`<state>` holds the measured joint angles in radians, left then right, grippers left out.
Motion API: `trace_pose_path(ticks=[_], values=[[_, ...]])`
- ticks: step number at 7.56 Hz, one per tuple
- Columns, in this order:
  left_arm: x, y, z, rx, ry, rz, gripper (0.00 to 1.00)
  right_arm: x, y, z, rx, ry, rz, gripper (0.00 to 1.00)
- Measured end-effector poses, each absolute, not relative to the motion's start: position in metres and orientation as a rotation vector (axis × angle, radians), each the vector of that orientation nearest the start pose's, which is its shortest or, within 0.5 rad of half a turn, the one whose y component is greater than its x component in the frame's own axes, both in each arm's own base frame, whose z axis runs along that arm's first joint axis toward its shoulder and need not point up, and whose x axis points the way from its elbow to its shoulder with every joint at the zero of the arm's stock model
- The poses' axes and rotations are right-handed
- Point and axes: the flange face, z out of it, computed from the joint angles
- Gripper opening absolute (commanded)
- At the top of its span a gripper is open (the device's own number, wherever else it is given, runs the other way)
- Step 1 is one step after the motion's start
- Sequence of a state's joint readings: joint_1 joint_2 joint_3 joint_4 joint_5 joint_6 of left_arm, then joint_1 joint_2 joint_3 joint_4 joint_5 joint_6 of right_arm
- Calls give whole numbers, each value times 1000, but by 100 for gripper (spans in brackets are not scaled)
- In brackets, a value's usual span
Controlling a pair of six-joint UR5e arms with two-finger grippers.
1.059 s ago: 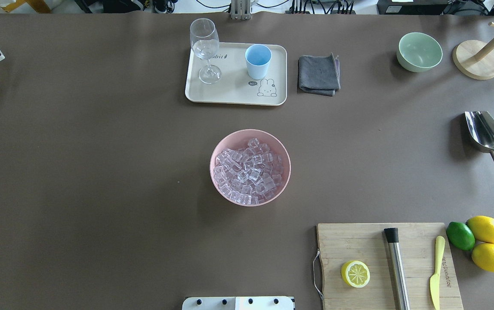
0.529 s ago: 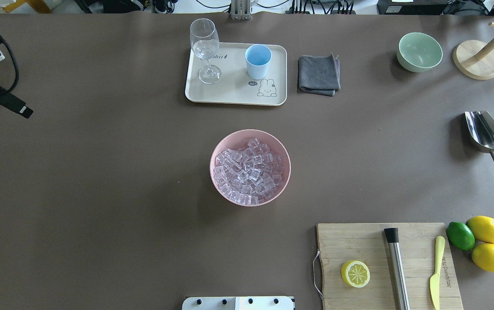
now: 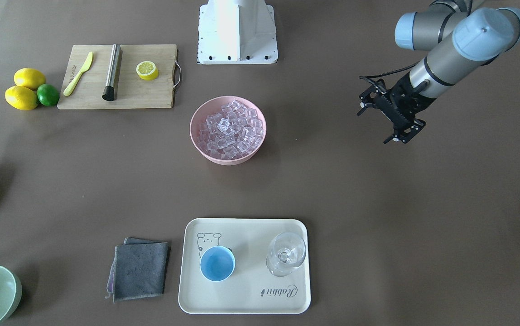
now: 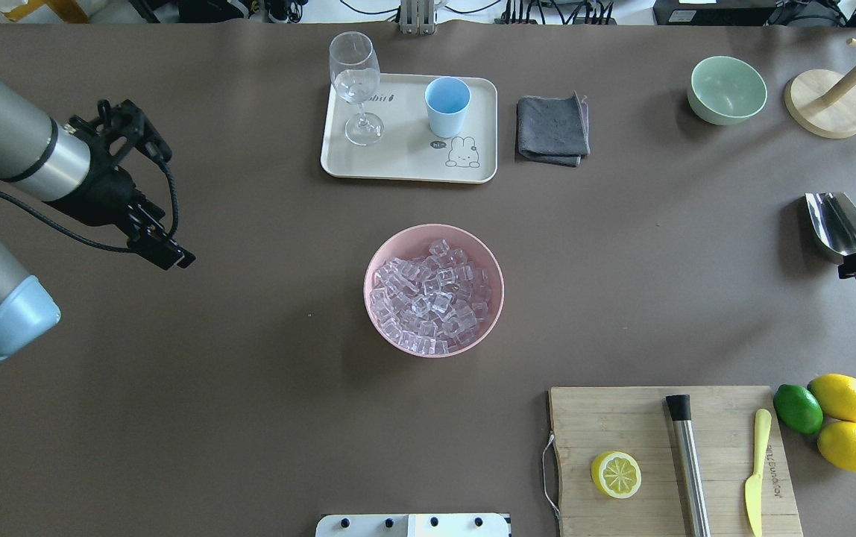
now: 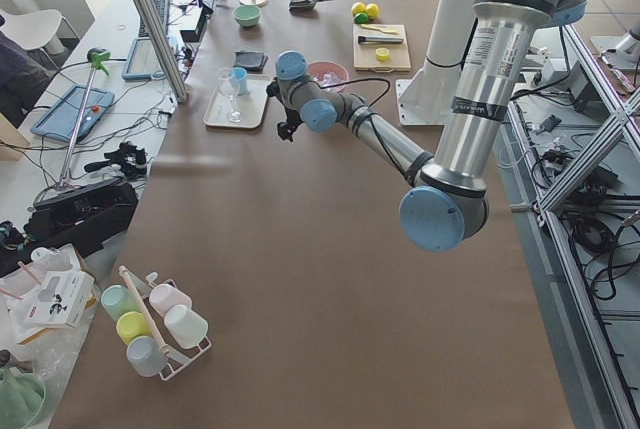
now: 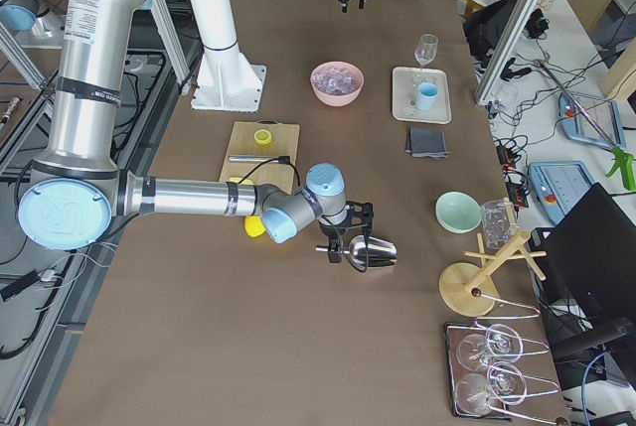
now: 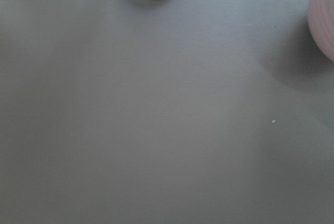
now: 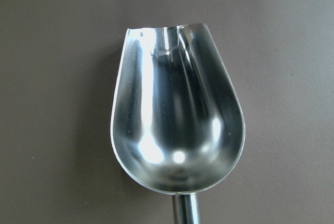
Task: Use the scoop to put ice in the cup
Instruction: 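Move the left gripper to the pink bowl while the right grasps the scoop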
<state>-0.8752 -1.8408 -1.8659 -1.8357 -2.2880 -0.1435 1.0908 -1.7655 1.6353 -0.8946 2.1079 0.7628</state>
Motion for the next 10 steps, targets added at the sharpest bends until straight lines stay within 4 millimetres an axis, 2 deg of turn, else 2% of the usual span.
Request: trace_pose_path(ticks=[1,2,3,5,7,9,10], values=[[347,-460,331,525,944,856,99,-134,-422,654,123,-734,111,59],[378,-442,330,585,940,907,99,-138,-420,656,119,-733,98,34],[400,-431,334,642,941,948,99,-141,-419,657,115,-732,88,0],[428,-417,341,743,922,1089,99,-140,-413,663,104,-729,74,0],[447,-406,338,822,919,1175,99,-138,-406,665,84,-743,62,0],[470,-399,352,931,948,1204,99,-139,-405,648,80,-795,14,0],[478,-396,356,966,963,1212,99,-129,-409,636,90,-796,-15,0]])
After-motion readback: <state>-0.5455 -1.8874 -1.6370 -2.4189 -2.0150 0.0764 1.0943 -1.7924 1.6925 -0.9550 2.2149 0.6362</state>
